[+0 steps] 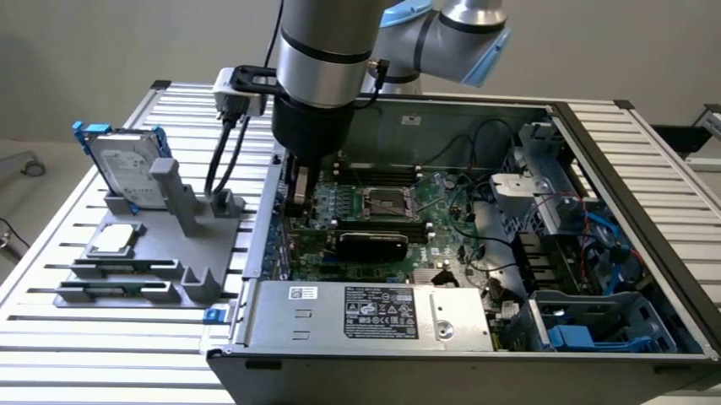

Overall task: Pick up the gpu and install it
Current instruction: 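Press down on the gpu until it lock into place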

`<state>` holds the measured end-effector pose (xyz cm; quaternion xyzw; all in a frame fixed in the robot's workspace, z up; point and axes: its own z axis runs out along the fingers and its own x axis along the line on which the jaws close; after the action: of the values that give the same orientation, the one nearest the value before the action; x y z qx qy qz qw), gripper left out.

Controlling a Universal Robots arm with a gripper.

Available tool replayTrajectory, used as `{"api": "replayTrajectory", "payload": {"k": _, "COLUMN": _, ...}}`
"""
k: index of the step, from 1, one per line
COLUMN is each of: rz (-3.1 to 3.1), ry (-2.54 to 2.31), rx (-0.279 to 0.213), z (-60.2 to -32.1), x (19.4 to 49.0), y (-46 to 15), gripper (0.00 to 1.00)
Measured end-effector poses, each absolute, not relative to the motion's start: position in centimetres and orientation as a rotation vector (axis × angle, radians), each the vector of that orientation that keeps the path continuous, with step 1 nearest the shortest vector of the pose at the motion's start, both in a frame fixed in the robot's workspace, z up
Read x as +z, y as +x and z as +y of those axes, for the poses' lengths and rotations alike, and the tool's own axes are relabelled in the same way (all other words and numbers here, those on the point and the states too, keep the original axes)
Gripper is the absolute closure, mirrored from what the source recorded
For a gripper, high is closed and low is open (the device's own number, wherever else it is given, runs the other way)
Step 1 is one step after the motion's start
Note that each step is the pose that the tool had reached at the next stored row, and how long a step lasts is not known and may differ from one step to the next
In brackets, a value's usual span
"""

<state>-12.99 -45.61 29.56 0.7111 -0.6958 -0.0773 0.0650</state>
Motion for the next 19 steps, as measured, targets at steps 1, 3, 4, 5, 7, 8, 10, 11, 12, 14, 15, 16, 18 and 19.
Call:
{"api": "replayTrajectory", "payload": {"k": 1, "rz": -2.1, "ry": 2.145, "rx": -0.234, "z": -45.6, "x": 29.6, "y": -12.9, "gripper": 0.89}}
{"api": "replayTrajectory", "payload": {"k": 3, "rz": -2.098, "ry": 2.145, "rx": -0.234, "z": -45.6, "x": 29.8, "y": -12.4, "gripper": 0.89}}
{"api": "replayTrajectory", "payload": {"k": 4, "rz": -2.098, "ry": 2.145, "rx": -0.234, "z": -45.6, "x": 29.8, "y": -12.1, "gripper": 0.89}}
{"api": "replayTrajectory", "payload": {"k": 5, "rz": -2.098, "ry": 2.145, "rx": -0.234, "z": -45.6, "x": 29.9, "y": -11.8, "gripper": 0.89}}
{"api": "replayTrajectory", "payload": {"k": 7, "rz": -2.098, "ry": 2.145, "rx": -0.234, "z": -45.6, "x": 29.8, "y": -11.3, "gripper": 0.89}}
{"api": "replayTrajectory", "payload": {"k": 8, "rz": -2.098, "ry": 2.145, "rx": -0.234, "z": -45.6, "x": 29.9, "y": -11.0, "gripper": 0.89}}
{"api": "replayTrajectory", "payload": {"k": 10, "rz": -2.098, "ry": 2.145, "rx": -0.234, "z": -45.6, "x": 29.9, "y": -10.6, "gripper": 0.89}}
{"api": "replayTrajectory", "payload": {"k": 11, "rz": -2.098, "ry": 2.145, "rx": -0.234, "z": -45.6, "x": 29.9, "y": -10.3, "gripper": 0.89}}
{"api": "replayTrajectory", "payload": {"k": 12, "rz": -2.098, "ry": 2.145, "rx": -0.234, "z": -45.6, "x": 29.9, "y": -10.1, "gripper": 0.89}}
{"api": "replayTrajectory", "payload": {"k": 14, "rz": -2.098, "ry": 2.145, "rx": -0.234, "z": -45.6, "x": 29.9, "y": -9.7, "gripper": 0.89}}
{"api": "replayTrajectory", "payload": {"k": 15, "rz": -2.099, "ry": 2.145, "rx": -0.233, "z": -45.6, "x": 29.9, "y": -9.5, "gripper": 0.89}}
{"api": "replayTrajectory", "payload": {"k": 16, "rz": -2.099, "ry": 2.146, "rx": -0.232, "z": -45.6, "x": 29.9, "y": -9.3, "gripper": 0.89}}
{"api": "replayTrajectory", "payload": {"k": 18, "rz": -2.101, "ry": 2.148, "rx": -0.231, "z": -45.6, "x": 29.9, "y": -8.8, "gripper": 0.89}}
{"api": "replayTrajectory", "payload": {"k": 19, "rz": -2.102, "ry": 2.149, "rx": -0.23, "z": -45.6, "x": 29.9, "y": -8.6, "gripper": 0.89}}
